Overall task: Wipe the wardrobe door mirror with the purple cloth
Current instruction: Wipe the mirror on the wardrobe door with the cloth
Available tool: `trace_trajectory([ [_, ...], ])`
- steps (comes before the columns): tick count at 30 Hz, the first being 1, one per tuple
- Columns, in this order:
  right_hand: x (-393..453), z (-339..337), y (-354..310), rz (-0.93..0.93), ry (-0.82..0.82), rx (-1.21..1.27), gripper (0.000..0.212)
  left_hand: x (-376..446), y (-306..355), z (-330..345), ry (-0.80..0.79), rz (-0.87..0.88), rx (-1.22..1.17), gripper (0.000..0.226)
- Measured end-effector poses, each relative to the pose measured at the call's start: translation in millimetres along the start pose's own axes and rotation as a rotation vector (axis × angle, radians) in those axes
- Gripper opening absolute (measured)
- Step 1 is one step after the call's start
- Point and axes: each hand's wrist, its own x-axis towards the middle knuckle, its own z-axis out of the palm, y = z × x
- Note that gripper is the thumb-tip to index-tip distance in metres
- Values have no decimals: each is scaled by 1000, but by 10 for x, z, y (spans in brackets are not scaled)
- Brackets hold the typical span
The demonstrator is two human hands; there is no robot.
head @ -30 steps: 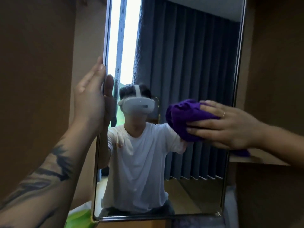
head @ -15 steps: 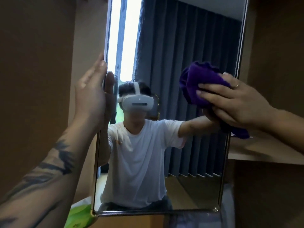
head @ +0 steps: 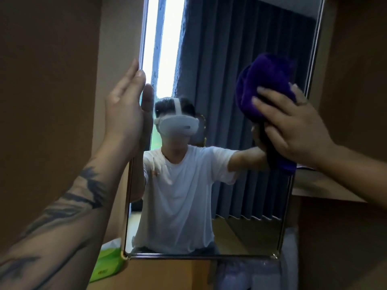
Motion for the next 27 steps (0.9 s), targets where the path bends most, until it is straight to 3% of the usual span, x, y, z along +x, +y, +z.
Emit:
trace_trajectory([
  [1,-94,76,-124,-76,-1,0,51,-40,-9,-8,-6,1,43,38],
  [4,-231,90,-289,-654,-182,36,46,-216,-147,-58,10,23,173,42],
  [6,-36,14,-191,-797,-229,-34,49,-319,-227,-77,28,-10,189,43],
  [11,204,48,-215,-22,28,30,49,-340,-196,-137,65,-43,201,40],
  [12,131,103,-349,-19,42,43,49,-337,-196,-155,62,-44,204,40],
  [13,42,157,-468,-131,32,48,47,-339,-176,-157,58,-48,212,39],
  [16,13,64,-470,-690,-193,18,50,-343,-157,-155,60,-67,225,39],
  [17,98,18,-383,-760,-209,-23,51,-342,-152,-151,64,-66,228,39],
  [18,181,8,-274,-720,-184,-47,48,-338,-161,-148,65,-67,225,39],
  [22,372,-23,-217,-69,40,26,47,-349,-176,-156,63,-79,197,38],
  [23,339,26,-366,22,56,53,49,-346,-183,-155,61,-78,199,38],
  [24,259,90,-535,14,57,66,49,-340,-190,-152,58,-72,206,38],
  [25,149,158,-685,-107,39,73,48,-342,-186,-146,55,-68,209,38],
  [27,-17,183,-824,-501,-90,85,45,-338,-186,-153,48,-61,212,38],
])
